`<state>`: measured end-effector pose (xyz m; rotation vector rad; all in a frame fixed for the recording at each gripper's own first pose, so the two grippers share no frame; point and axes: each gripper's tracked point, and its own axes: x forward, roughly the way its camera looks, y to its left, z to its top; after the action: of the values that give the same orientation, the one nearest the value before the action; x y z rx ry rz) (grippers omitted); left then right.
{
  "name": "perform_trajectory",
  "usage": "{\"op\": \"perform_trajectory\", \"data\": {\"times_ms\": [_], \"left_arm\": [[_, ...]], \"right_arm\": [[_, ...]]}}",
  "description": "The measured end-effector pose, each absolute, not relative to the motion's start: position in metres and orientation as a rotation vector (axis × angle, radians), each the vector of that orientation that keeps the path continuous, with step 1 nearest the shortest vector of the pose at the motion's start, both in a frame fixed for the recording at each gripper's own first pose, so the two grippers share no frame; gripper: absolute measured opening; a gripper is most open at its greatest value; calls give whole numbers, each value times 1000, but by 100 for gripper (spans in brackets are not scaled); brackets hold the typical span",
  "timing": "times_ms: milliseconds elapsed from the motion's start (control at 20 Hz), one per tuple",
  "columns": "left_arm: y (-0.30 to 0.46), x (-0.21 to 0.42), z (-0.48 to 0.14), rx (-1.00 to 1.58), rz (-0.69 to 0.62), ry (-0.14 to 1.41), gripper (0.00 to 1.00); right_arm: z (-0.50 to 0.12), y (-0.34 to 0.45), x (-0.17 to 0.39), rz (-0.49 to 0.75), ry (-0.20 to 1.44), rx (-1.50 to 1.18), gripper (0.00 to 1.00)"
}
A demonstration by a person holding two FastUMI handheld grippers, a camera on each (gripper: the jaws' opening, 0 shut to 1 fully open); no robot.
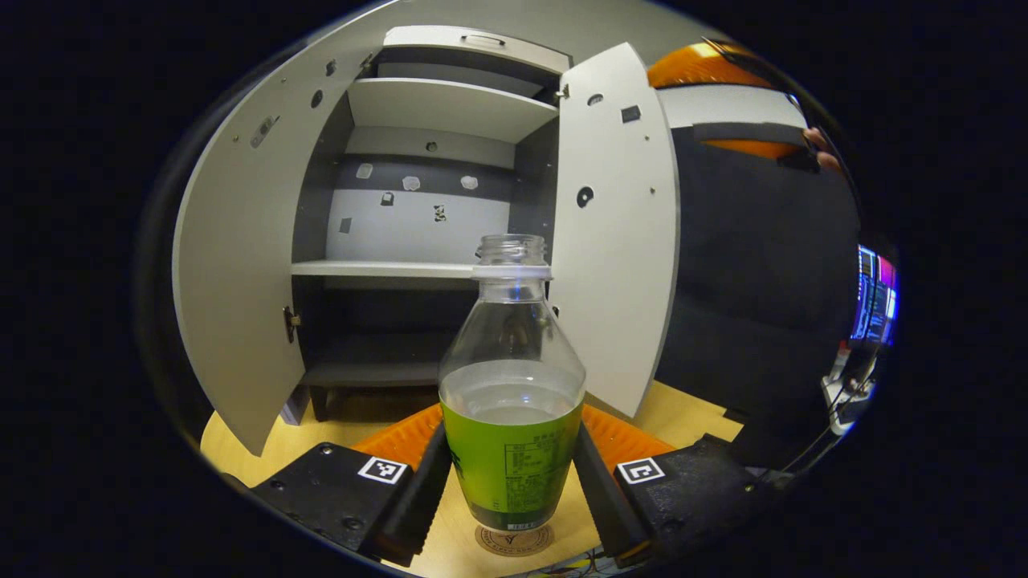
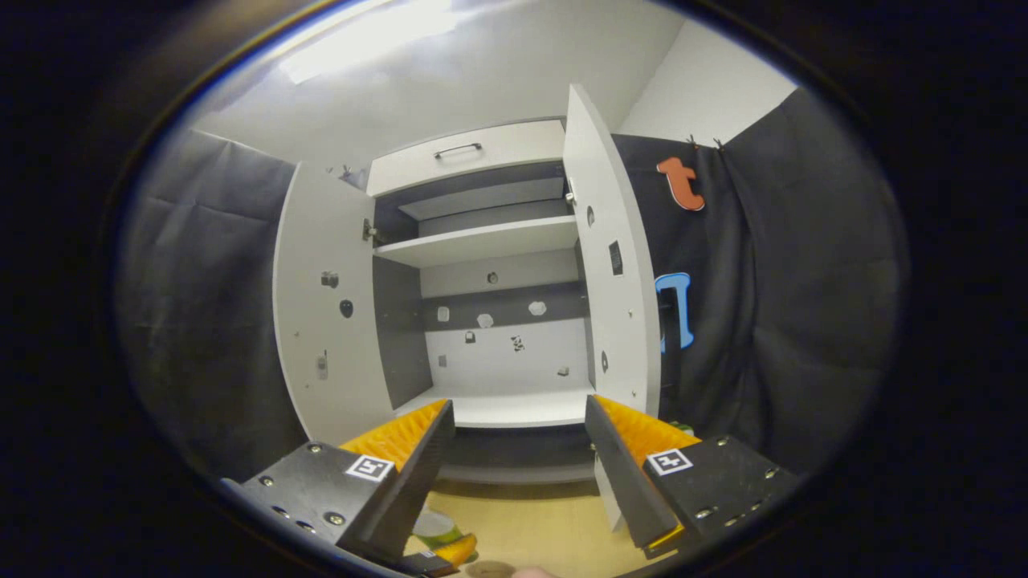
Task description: Grasp the bottle in the cabinet with the left hand and place it on the coaster, then close the right door with the right hand and the left door with the left hand.
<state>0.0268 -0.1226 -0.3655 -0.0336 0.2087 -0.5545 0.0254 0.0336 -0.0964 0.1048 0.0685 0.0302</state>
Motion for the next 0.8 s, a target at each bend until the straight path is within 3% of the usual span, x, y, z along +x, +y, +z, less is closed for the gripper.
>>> {"op": "perform_trajectory", "data": {"times_ms": [250,300,400,450,550,600,650,800], "left_arm": [[-148,11,-412,52,-655,207,81],[-151,12,-417,55,-664,203,82],[-155,15,-428,62,-681,201,82],[-153,16,-427,66,-685,190,81],[-153,20,-443,67,-692,234,81],[-153,22,-446,64,-697,236,82],[-153,22,-443,57,-710,223,82],[-151,17,-443,75,-755,253,82]], "right_arm": [[-117,36,30,63,87,94,99],[-122,35,31,66,88,76,94],[-129,36,33,72,88,70,94],[-132,39,36,76,92,81,99],[-140,42,43,73,116,110,99],[-143,43,46,69,124,113,94],[-144,42,49,63,126,108,99],[-148,38,57,40,131,96,99]]}}
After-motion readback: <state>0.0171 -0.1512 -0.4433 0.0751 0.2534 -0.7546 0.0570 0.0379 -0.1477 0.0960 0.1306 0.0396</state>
